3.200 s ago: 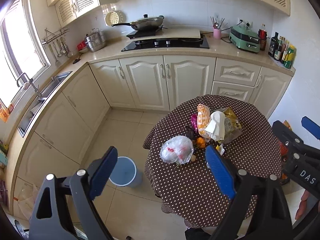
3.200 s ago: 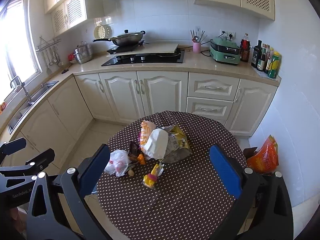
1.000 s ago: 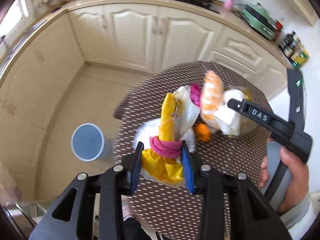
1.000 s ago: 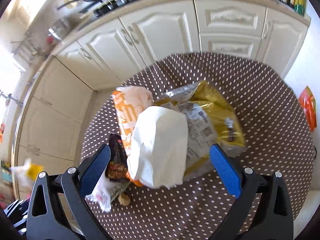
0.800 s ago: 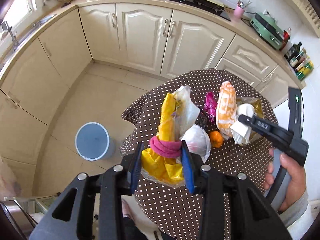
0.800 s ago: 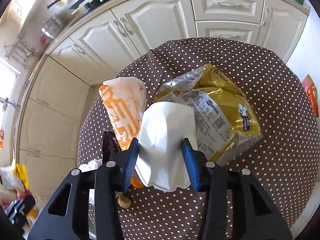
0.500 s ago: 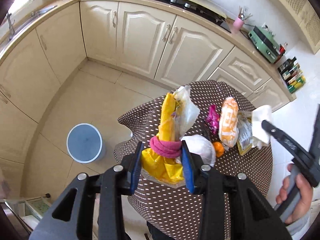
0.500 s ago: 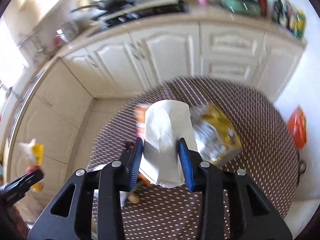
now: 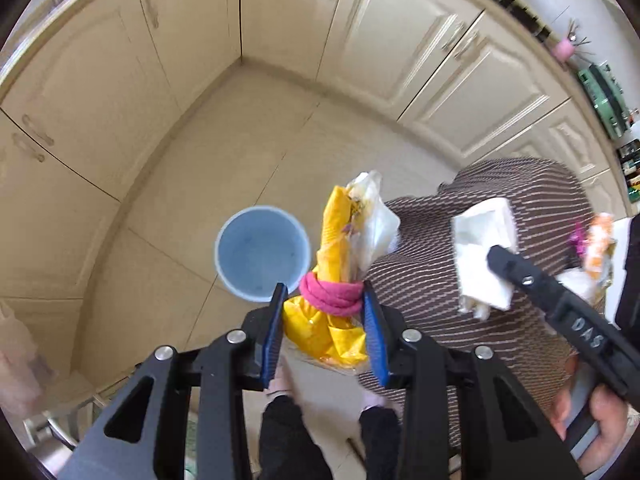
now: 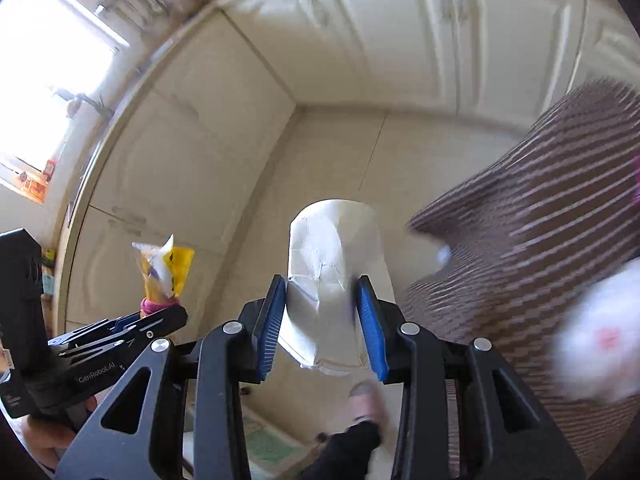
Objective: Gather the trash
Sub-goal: 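Carry both items over the blue wastebasket and open both tools to drop them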
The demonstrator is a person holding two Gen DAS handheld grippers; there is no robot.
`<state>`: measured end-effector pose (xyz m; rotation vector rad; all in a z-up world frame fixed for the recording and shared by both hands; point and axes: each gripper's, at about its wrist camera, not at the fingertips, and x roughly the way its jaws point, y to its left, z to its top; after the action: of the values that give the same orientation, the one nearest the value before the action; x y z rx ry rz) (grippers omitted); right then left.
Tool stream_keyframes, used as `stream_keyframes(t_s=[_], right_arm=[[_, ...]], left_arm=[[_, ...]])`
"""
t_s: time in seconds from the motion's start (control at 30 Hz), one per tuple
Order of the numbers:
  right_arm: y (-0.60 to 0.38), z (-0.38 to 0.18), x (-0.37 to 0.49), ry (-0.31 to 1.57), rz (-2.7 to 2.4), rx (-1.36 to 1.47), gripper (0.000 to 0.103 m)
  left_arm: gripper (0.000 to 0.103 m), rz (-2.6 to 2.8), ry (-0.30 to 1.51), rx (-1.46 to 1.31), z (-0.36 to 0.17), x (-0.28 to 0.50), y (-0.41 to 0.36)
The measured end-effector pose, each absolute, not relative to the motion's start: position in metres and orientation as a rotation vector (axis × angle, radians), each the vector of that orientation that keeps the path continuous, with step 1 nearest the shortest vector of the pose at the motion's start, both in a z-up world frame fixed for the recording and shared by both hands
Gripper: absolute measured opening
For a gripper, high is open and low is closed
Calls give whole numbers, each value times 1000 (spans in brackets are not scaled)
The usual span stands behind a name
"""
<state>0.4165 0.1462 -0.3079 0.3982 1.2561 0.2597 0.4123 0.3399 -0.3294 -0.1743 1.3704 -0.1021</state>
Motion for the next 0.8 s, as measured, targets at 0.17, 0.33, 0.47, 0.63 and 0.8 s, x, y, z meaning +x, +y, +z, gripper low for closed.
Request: stream_keyframes(t_s=[0.17,0.33,0.47,0.63,0.8], right_arm=[[199,-343,426,1309,245,373,35],[224,-349,447,1336,229,349,35],[233,-346,446,1343,237,327,35],[245,-343,448,1342,265,307,35],[265,-345,454,1338,298,288,36]], left_arm=[[38,-107,1393,-207,-362,440,381],[50,-92,1400,-228,-376,452,406],[55,-73,1394,-254,-376,451,422],[59,-44,1393,-271,-368,442,443],[60,1,1382,-283,-360,439,464]])
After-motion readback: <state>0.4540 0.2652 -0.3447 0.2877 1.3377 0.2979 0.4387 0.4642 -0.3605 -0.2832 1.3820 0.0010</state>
